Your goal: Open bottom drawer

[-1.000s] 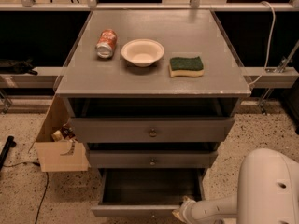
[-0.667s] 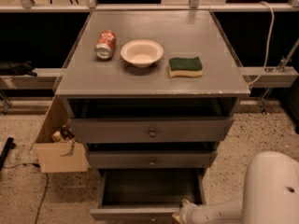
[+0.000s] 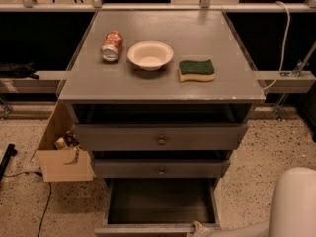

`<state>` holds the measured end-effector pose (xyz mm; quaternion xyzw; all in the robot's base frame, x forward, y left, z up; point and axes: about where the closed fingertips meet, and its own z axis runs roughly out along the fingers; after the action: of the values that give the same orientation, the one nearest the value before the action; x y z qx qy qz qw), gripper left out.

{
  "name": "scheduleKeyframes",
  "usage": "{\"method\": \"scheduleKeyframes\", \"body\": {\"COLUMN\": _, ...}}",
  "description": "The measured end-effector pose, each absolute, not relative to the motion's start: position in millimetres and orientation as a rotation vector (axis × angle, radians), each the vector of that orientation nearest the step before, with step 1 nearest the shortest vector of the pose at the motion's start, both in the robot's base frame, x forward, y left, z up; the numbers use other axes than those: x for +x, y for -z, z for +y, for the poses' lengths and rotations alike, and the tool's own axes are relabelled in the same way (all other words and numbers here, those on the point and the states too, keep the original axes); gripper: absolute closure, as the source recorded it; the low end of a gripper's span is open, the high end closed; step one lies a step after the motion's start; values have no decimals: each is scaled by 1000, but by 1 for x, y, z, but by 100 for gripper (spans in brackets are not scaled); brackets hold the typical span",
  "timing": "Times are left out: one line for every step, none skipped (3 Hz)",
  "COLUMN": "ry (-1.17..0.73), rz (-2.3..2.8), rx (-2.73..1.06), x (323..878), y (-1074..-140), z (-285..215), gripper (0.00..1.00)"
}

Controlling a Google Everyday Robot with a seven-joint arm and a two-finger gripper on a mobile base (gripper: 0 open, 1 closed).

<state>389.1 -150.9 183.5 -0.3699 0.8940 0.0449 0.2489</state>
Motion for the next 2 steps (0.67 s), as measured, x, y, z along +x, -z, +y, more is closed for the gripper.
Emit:
{"method": "scheduleKeyframes", "body": {"ry": -122, "rz": 2435, "rx": -1008, "x": 389, "y": -186, "z": -151, "gripper": 82}}
{"method": "scheduleKeyframes", "body": {"ry": -122, "rz": 2435, "rx": -1008, "x": 389, "y": -186, "z": -151, "gripper": 57}}
